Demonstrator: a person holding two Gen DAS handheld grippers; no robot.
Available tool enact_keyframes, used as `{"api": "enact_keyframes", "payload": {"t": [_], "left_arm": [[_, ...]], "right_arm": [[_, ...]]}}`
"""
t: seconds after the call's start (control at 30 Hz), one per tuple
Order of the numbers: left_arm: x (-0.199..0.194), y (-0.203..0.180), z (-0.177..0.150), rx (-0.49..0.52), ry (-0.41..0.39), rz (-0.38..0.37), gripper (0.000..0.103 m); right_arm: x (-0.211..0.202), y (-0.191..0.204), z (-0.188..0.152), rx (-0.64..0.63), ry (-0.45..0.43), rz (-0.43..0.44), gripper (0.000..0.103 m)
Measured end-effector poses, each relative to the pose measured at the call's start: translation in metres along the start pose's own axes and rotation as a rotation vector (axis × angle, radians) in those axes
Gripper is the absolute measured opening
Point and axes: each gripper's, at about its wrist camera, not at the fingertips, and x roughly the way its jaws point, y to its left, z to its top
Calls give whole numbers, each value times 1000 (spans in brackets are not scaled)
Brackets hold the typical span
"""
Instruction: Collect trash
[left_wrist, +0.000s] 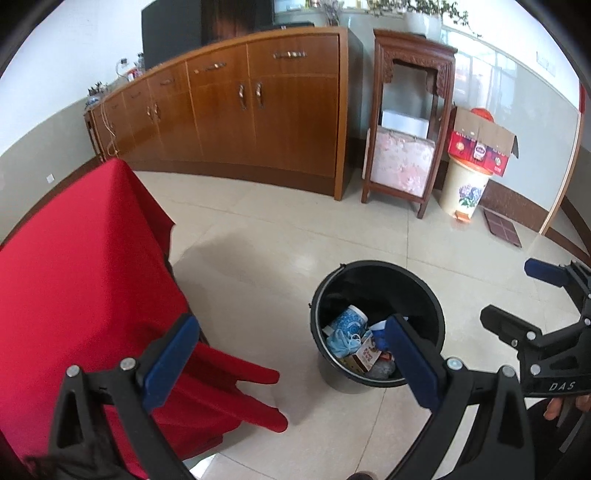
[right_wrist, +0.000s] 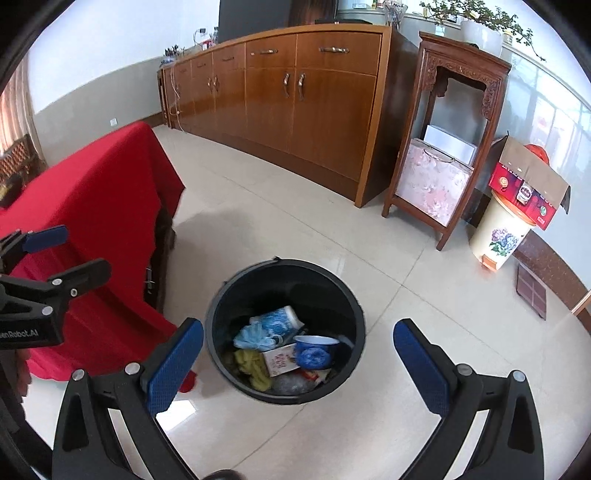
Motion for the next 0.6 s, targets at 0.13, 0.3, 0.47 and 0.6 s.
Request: {"api": "enact_keyframes", "payload": {"t": [0.13, 0.3, 0.47, 0.6], "left_arm": [[-42, 11, 1, -23, -52, 21, 101], [-105, 22, 5, -74, -133, 42, 101], [-160, 23, 1, -74, -208, 79, 103], [-190, 21, -3, -85, -235, 63, 103]], "right_arm": [[-43, 15, 6, 15, -18, -13, 103], [-106, 31, 7, 24, -63, -29, 103], [-160, 43, 4, 35, -107, -46, 103], [-193, 56, 1, 32, -127, -46, 103]]}}
